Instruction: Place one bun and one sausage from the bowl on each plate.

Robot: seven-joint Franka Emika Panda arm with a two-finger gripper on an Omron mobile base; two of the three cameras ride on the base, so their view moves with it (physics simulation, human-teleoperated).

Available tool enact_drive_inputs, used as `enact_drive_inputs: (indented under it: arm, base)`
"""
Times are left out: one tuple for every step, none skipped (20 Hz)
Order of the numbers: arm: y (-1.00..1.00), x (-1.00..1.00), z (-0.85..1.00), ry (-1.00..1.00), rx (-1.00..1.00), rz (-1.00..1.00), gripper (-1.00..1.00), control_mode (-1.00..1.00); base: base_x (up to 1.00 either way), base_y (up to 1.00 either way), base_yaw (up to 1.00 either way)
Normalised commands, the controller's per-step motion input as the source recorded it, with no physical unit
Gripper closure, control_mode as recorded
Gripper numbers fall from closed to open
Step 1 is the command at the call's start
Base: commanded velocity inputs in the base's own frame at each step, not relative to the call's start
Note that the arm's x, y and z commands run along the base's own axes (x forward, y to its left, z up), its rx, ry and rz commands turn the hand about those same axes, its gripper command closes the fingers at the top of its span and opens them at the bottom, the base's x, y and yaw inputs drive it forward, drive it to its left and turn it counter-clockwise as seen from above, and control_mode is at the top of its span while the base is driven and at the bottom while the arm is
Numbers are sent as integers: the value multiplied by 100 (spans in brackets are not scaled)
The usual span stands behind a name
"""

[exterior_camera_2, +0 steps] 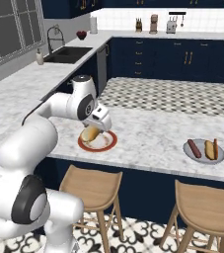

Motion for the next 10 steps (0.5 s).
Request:
enact_drive_inputs:
  arm:
    - [4,65,0,0,0,0,100,-100]
    - [13,79,-2,0,0,0,100,-100]
    - [26,87,-4,0,0,0,100,-100]
    - [28,89,-9,0,0,0,100,-100]
    - [21,94,-13,0,0,0,100,-100]
    - [29,94,-24,5,0,0,100,-100]
    - [26,87,-29,5,0,0,100,-100]
    - [16,83,-31,6,0,0,100,-100]
    - [0,73,-39,6,0,0,100,-100]
    - [0,68,-45,5,0,3,100,-100]
  base:
    - [0,0,0]
    - [0,0,0]
    - [0,0,0]
    - [0,0,0]
    - [0,0,0]
    - [0,0,0]
    - [0,0,0]
    - [0,0,0]
    - [0,0,0]
    - [0,0,0]
